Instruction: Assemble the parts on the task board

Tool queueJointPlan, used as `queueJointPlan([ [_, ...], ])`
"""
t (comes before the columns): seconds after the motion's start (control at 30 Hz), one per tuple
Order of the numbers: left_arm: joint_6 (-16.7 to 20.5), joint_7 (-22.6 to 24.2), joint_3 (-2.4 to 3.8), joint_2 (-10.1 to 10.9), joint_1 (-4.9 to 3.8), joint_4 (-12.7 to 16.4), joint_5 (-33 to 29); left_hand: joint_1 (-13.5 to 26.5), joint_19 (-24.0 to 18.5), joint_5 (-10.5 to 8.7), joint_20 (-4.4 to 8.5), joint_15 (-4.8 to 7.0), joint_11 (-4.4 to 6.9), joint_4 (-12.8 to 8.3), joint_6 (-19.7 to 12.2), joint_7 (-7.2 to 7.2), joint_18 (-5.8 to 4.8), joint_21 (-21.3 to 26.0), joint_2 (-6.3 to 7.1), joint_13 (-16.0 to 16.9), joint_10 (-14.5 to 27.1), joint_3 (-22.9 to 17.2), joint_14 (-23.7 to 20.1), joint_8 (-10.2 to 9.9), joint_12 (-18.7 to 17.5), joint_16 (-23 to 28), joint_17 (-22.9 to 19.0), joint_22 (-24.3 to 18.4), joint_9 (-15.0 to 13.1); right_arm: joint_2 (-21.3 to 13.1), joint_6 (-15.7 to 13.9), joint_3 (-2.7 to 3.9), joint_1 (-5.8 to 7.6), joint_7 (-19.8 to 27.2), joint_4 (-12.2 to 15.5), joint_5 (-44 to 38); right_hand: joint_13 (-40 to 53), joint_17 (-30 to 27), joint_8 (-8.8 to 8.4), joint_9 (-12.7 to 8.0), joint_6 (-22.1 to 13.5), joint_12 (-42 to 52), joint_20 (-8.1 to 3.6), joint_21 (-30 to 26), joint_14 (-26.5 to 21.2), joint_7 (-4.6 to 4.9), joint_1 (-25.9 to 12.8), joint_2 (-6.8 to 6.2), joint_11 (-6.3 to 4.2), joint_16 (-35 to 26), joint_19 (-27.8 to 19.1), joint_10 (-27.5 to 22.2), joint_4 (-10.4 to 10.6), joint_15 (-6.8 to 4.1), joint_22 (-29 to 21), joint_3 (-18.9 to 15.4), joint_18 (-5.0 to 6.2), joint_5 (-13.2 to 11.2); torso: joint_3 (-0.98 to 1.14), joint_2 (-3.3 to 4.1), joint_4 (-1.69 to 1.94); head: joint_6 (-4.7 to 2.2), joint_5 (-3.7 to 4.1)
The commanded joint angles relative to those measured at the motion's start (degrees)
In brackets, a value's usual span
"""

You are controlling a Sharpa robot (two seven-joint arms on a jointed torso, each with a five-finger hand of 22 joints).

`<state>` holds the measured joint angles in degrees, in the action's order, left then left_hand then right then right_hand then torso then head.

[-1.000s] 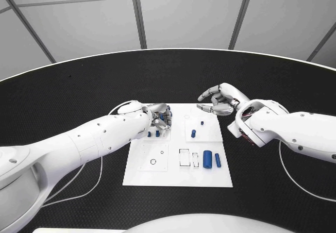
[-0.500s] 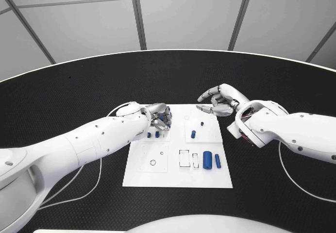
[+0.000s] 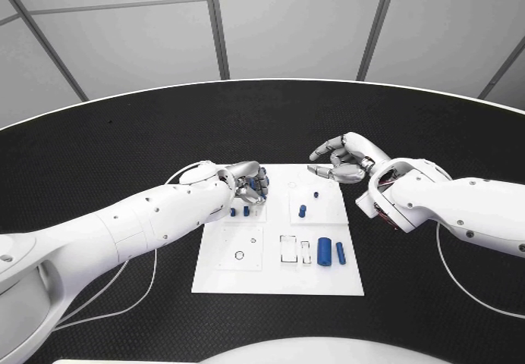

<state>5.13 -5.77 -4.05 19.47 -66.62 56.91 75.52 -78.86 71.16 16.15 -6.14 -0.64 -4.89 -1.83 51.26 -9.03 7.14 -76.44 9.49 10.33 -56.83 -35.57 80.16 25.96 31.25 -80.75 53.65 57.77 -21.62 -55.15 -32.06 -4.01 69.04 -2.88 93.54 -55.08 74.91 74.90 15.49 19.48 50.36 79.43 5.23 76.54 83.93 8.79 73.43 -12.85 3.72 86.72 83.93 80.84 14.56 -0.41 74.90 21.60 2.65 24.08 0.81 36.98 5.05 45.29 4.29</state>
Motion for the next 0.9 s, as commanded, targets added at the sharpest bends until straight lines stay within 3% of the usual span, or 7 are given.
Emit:
queueJointPlan([
  [0.03, -0.2, -0.17, 0.0, 0.07, 0.0, 0.04, -0.04, -0.15, 0.53, 0.02, -0.03, 0.03, 0.0, -0.32, 0.68, 0.0, -0.5, -0.34, 0.08, -0.14, -0.59, -0.21, 0.15, -0.36, -0.63, 0.31, -0.4, 0.21, 0.08, 0.0, 0.01, 0.0, 0.0, 0.01, 0.01, 0.0, 5.45, 9.56, 0.34, -0.01, 0.37, 0.18, -0.3, -0.1, 4.6, -0.08, -0.07, 0.72, 0.0, -0.24, 1.46, 0.31, 0.02, -0.34, 4.81, 0.4, 0.61, 0.29, 0.08, 0.03, -0.03, -0.03, -0.05],
  [0.5, -0.47, -0.95, 0.0, 0.48, -0.01, 0.41, -0.09, 0.09, 1.13, -0.02, 0.03, 0.25, 0.21, -0.88, 2.19, 0.09, -0.69, -0.91, 0.04, -0.34, -2.32, -0.62, -0.23, -0.93, -1.87, 1.21, -3.79, 1.21, 0.14, -0.14, -0.03, 0.0, 0.0, -0.01, 0.11, 0.0, 5.45, 9.56, 0.34, -0.01, 0.37, 0.18, -0.3, -0.1, 4.6, -0.08, -0.07, 0.72, 0.0, -0.24, 1.46, 0.31, 0.02, -0.34, 4.81, 0.4, 0.61, 0.29, 0.06, -0.01, -0.03, -0.04, -0.22],
  [0.9, 0.0, -1.5, 0.02, 2.24, -0.08, 2.28, -0.3, -0.49, 1.77, -0.11, 0.13, 0.4, 0.31, -1.99, 3.19, 0.12, -0.9, -1.48, -0.05, -0.34, -3.7, -1.32, -0.12, -1.68, -3.06, 1.6, -5.34, 2.26, 0.23, -0.2, -0.07, 0.0, 0.0, 0.01, 0.06, 0.0, 5.45, 9.56, 0.34, -0.01, 0.37, 0.18, -0.3, -0.1, 4.6, -0.08, -0.07, 0.72, 0.0, -0.24, 1.46, 0.31, 0.02, -0.34, 4.81, 0.4, 0.61, 0.29, -0.01, -0.08, 0.0, -0.21, -0.38],
])
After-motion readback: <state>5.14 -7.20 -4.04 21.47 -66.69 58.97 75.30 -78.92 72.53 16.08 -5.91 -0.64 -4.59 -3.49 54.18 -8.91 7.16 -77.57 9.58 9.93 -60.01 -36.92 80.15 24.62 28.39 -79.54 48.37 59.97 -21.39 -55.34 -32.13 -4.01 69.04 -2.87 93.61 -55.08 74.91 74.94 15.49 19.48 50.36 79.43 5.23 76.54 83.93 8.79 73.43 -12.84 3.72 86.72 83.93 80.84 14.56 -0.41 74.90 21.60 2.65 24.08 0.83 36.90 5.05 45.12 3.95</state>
